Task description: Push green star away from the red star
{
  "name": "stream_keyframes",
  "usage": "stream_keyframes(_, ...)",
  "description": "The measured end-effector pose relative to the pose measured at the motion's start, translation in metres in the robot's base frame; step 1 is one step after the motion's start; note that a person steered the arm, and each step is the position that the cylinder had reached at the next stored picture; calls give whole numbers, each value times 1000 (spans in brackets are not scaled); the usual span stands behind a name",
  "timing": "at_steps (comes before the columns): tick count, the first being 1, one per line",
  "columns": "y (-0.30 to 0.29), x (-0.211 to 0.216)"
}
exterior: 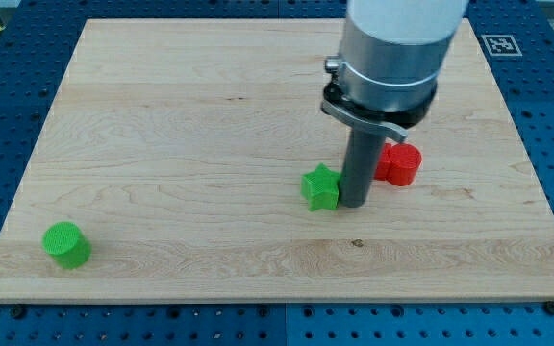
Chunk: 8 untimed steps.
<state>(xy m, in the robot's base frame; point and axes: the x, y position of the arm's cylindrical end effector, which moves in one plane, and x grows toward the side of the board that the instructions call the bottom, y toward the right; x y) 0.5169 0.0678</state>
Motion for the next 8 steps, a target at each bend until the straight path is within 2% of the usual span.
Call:
stream_keyframes(1, -35, 0)
stream_keyframes(2, -43, 0)
stream_keyframes(4, -23, -16)
stream_keyframes(5, -35, -18)
stream_keyframes(7, -108, -4)
stream_keyframes(8, -120, 0)
